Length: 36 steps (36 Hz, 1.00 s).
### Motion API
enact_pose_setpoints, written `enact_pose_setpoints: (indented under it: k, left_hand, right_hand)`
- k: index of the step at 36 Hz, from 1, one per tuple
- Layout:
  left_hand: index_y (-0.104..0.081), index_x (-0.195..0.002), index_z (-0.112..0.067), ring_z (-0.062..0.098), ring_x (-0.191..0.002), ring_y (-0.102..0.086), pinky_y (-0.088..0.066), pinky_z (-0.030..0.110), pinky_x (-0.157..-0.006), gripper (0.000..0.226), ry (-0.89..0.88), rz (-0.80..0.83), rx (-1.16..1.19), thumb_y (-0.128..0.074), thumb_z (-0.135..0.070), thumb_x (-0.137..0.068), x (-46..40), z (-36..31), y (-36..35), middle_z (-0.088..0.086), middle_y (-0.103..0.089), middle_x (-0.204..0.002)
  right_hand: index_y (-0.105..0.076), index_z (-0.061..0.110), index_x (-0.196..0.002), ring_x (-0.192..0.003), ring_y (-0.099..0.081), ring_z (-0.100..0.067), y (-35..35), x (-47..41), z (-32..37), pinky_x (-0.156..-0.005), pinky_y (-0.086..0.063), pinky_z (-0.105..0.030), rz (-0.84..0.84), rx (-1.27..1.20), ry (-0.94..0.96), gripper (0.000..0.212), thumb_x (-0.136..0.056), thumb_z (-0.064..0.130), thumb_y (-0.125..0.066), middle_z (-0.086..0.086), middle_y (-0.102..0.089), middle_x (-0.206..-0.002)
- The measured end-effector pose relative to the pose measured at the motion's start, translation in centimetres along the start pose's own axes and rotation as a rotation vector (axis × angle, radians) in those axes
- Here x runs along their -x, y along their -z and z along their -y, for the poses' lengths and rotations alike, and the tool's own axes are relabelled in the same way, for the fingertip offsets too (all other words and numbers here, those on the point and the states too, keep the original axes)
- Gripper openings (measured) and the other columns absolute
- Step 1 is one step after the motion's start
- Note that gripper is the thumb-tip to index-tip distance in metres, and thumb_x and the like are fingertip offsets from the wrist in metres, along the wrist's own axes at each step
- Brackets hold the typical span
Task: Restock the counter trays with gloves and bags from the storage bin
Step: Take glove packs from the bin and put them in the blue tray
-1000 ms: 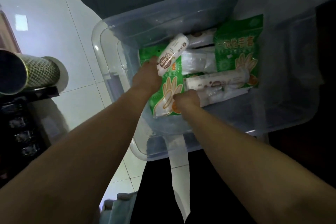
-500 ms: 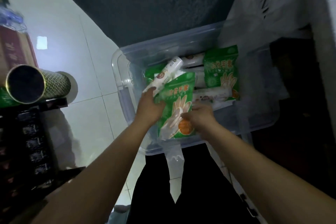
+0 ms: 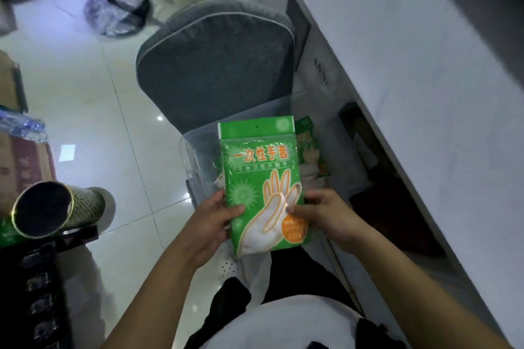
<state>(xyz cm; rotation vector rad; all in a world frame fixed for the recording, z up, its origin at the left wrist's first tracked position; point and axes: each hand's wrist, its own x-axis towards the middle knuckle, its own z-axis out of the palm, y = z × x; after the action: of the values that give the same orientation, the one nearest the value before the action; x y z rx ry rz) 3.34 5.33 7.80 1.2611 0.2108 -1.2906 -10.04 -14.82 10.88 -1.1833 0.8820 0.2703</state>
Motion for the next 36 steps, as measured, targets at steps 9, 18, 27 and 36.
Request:
enact_pose_setpoints:
  k: [9,18,27,36]
  left_hand:
    - [-0.065,-0.124,-0.022,0.027,-0.096,-0.073,-0.057,0.042,-0.079,0.055,-0.025,-0.153,0.031,-0.074,-0.012,-0.070,1.4,0.4,-1.1,0.010,-0.074,-0.117]
    - [-0.068,-0.120,-0.021,0.031,-0.102,-0.071,-0.057,0.042,-0.077,0.050,0.000,-0.314,0.140,-0.072,-0.013,-0.070,-0.3,2.2,-0.2,0.012,-0.072,-0.121]
    - [-0.065,-0.122,-0.022,0.027,-0.097,-0.074,-0.060,0.037,-0.067,0.046,0.046,-0.417,0.303,-0.065,-0.007,-0.078,-5.2,4.8,-1.5,0.010,-0.074,-0.117]
    - [-0.068,-0.120,-0.023,0.028,-0.102,-0.072,-0.060,0.036,-0.068,0.039,0.066,-0.441,0.339,-0.063,-0.004,-0.086,-6.7,5.5,-2.1,0.011,-0.072,-0.120]
  right_hand:
    - [-0.065,0.003,-0.113,-0.075,-0.062,-0.017,2.3,-3.8,-0.1,-0.061,-0.045,-0.026,-0.359,0.034,0.044,0.032,-0.082,0.004,-0.074,-0.006,-0.067,-0.091]
    - [-0.049,0.004,-0.135,-0.116,-0.056,-0.030,6.9,-17.4,-2.8,-0.084,-0.043,-0.029,-0.421,0.293,-0.236,0.052,-0.088,0.018,-0.065,-0.015,-0.059,-0.130]
    - [-0.018,0.011,-0.153,-0.140,-0.033,-0.032,8.8,-29.5,-3.6,-0.111,-0.028,-0.036,-0.539,0.608,-0.170,0.073,-0.095,0.030,-0.057,-0.014,-0.027,-0.157]
    - [-0.054,0.004,-0.133,-0.120,-0.057,-0.030,8.7,-32.3,-3.2,-0.088,-0.046,-0.029,-0.648,0.546,-0.306,0.039,-0.097,0.019,-0.048,-0.016,-0.057,-0.135]
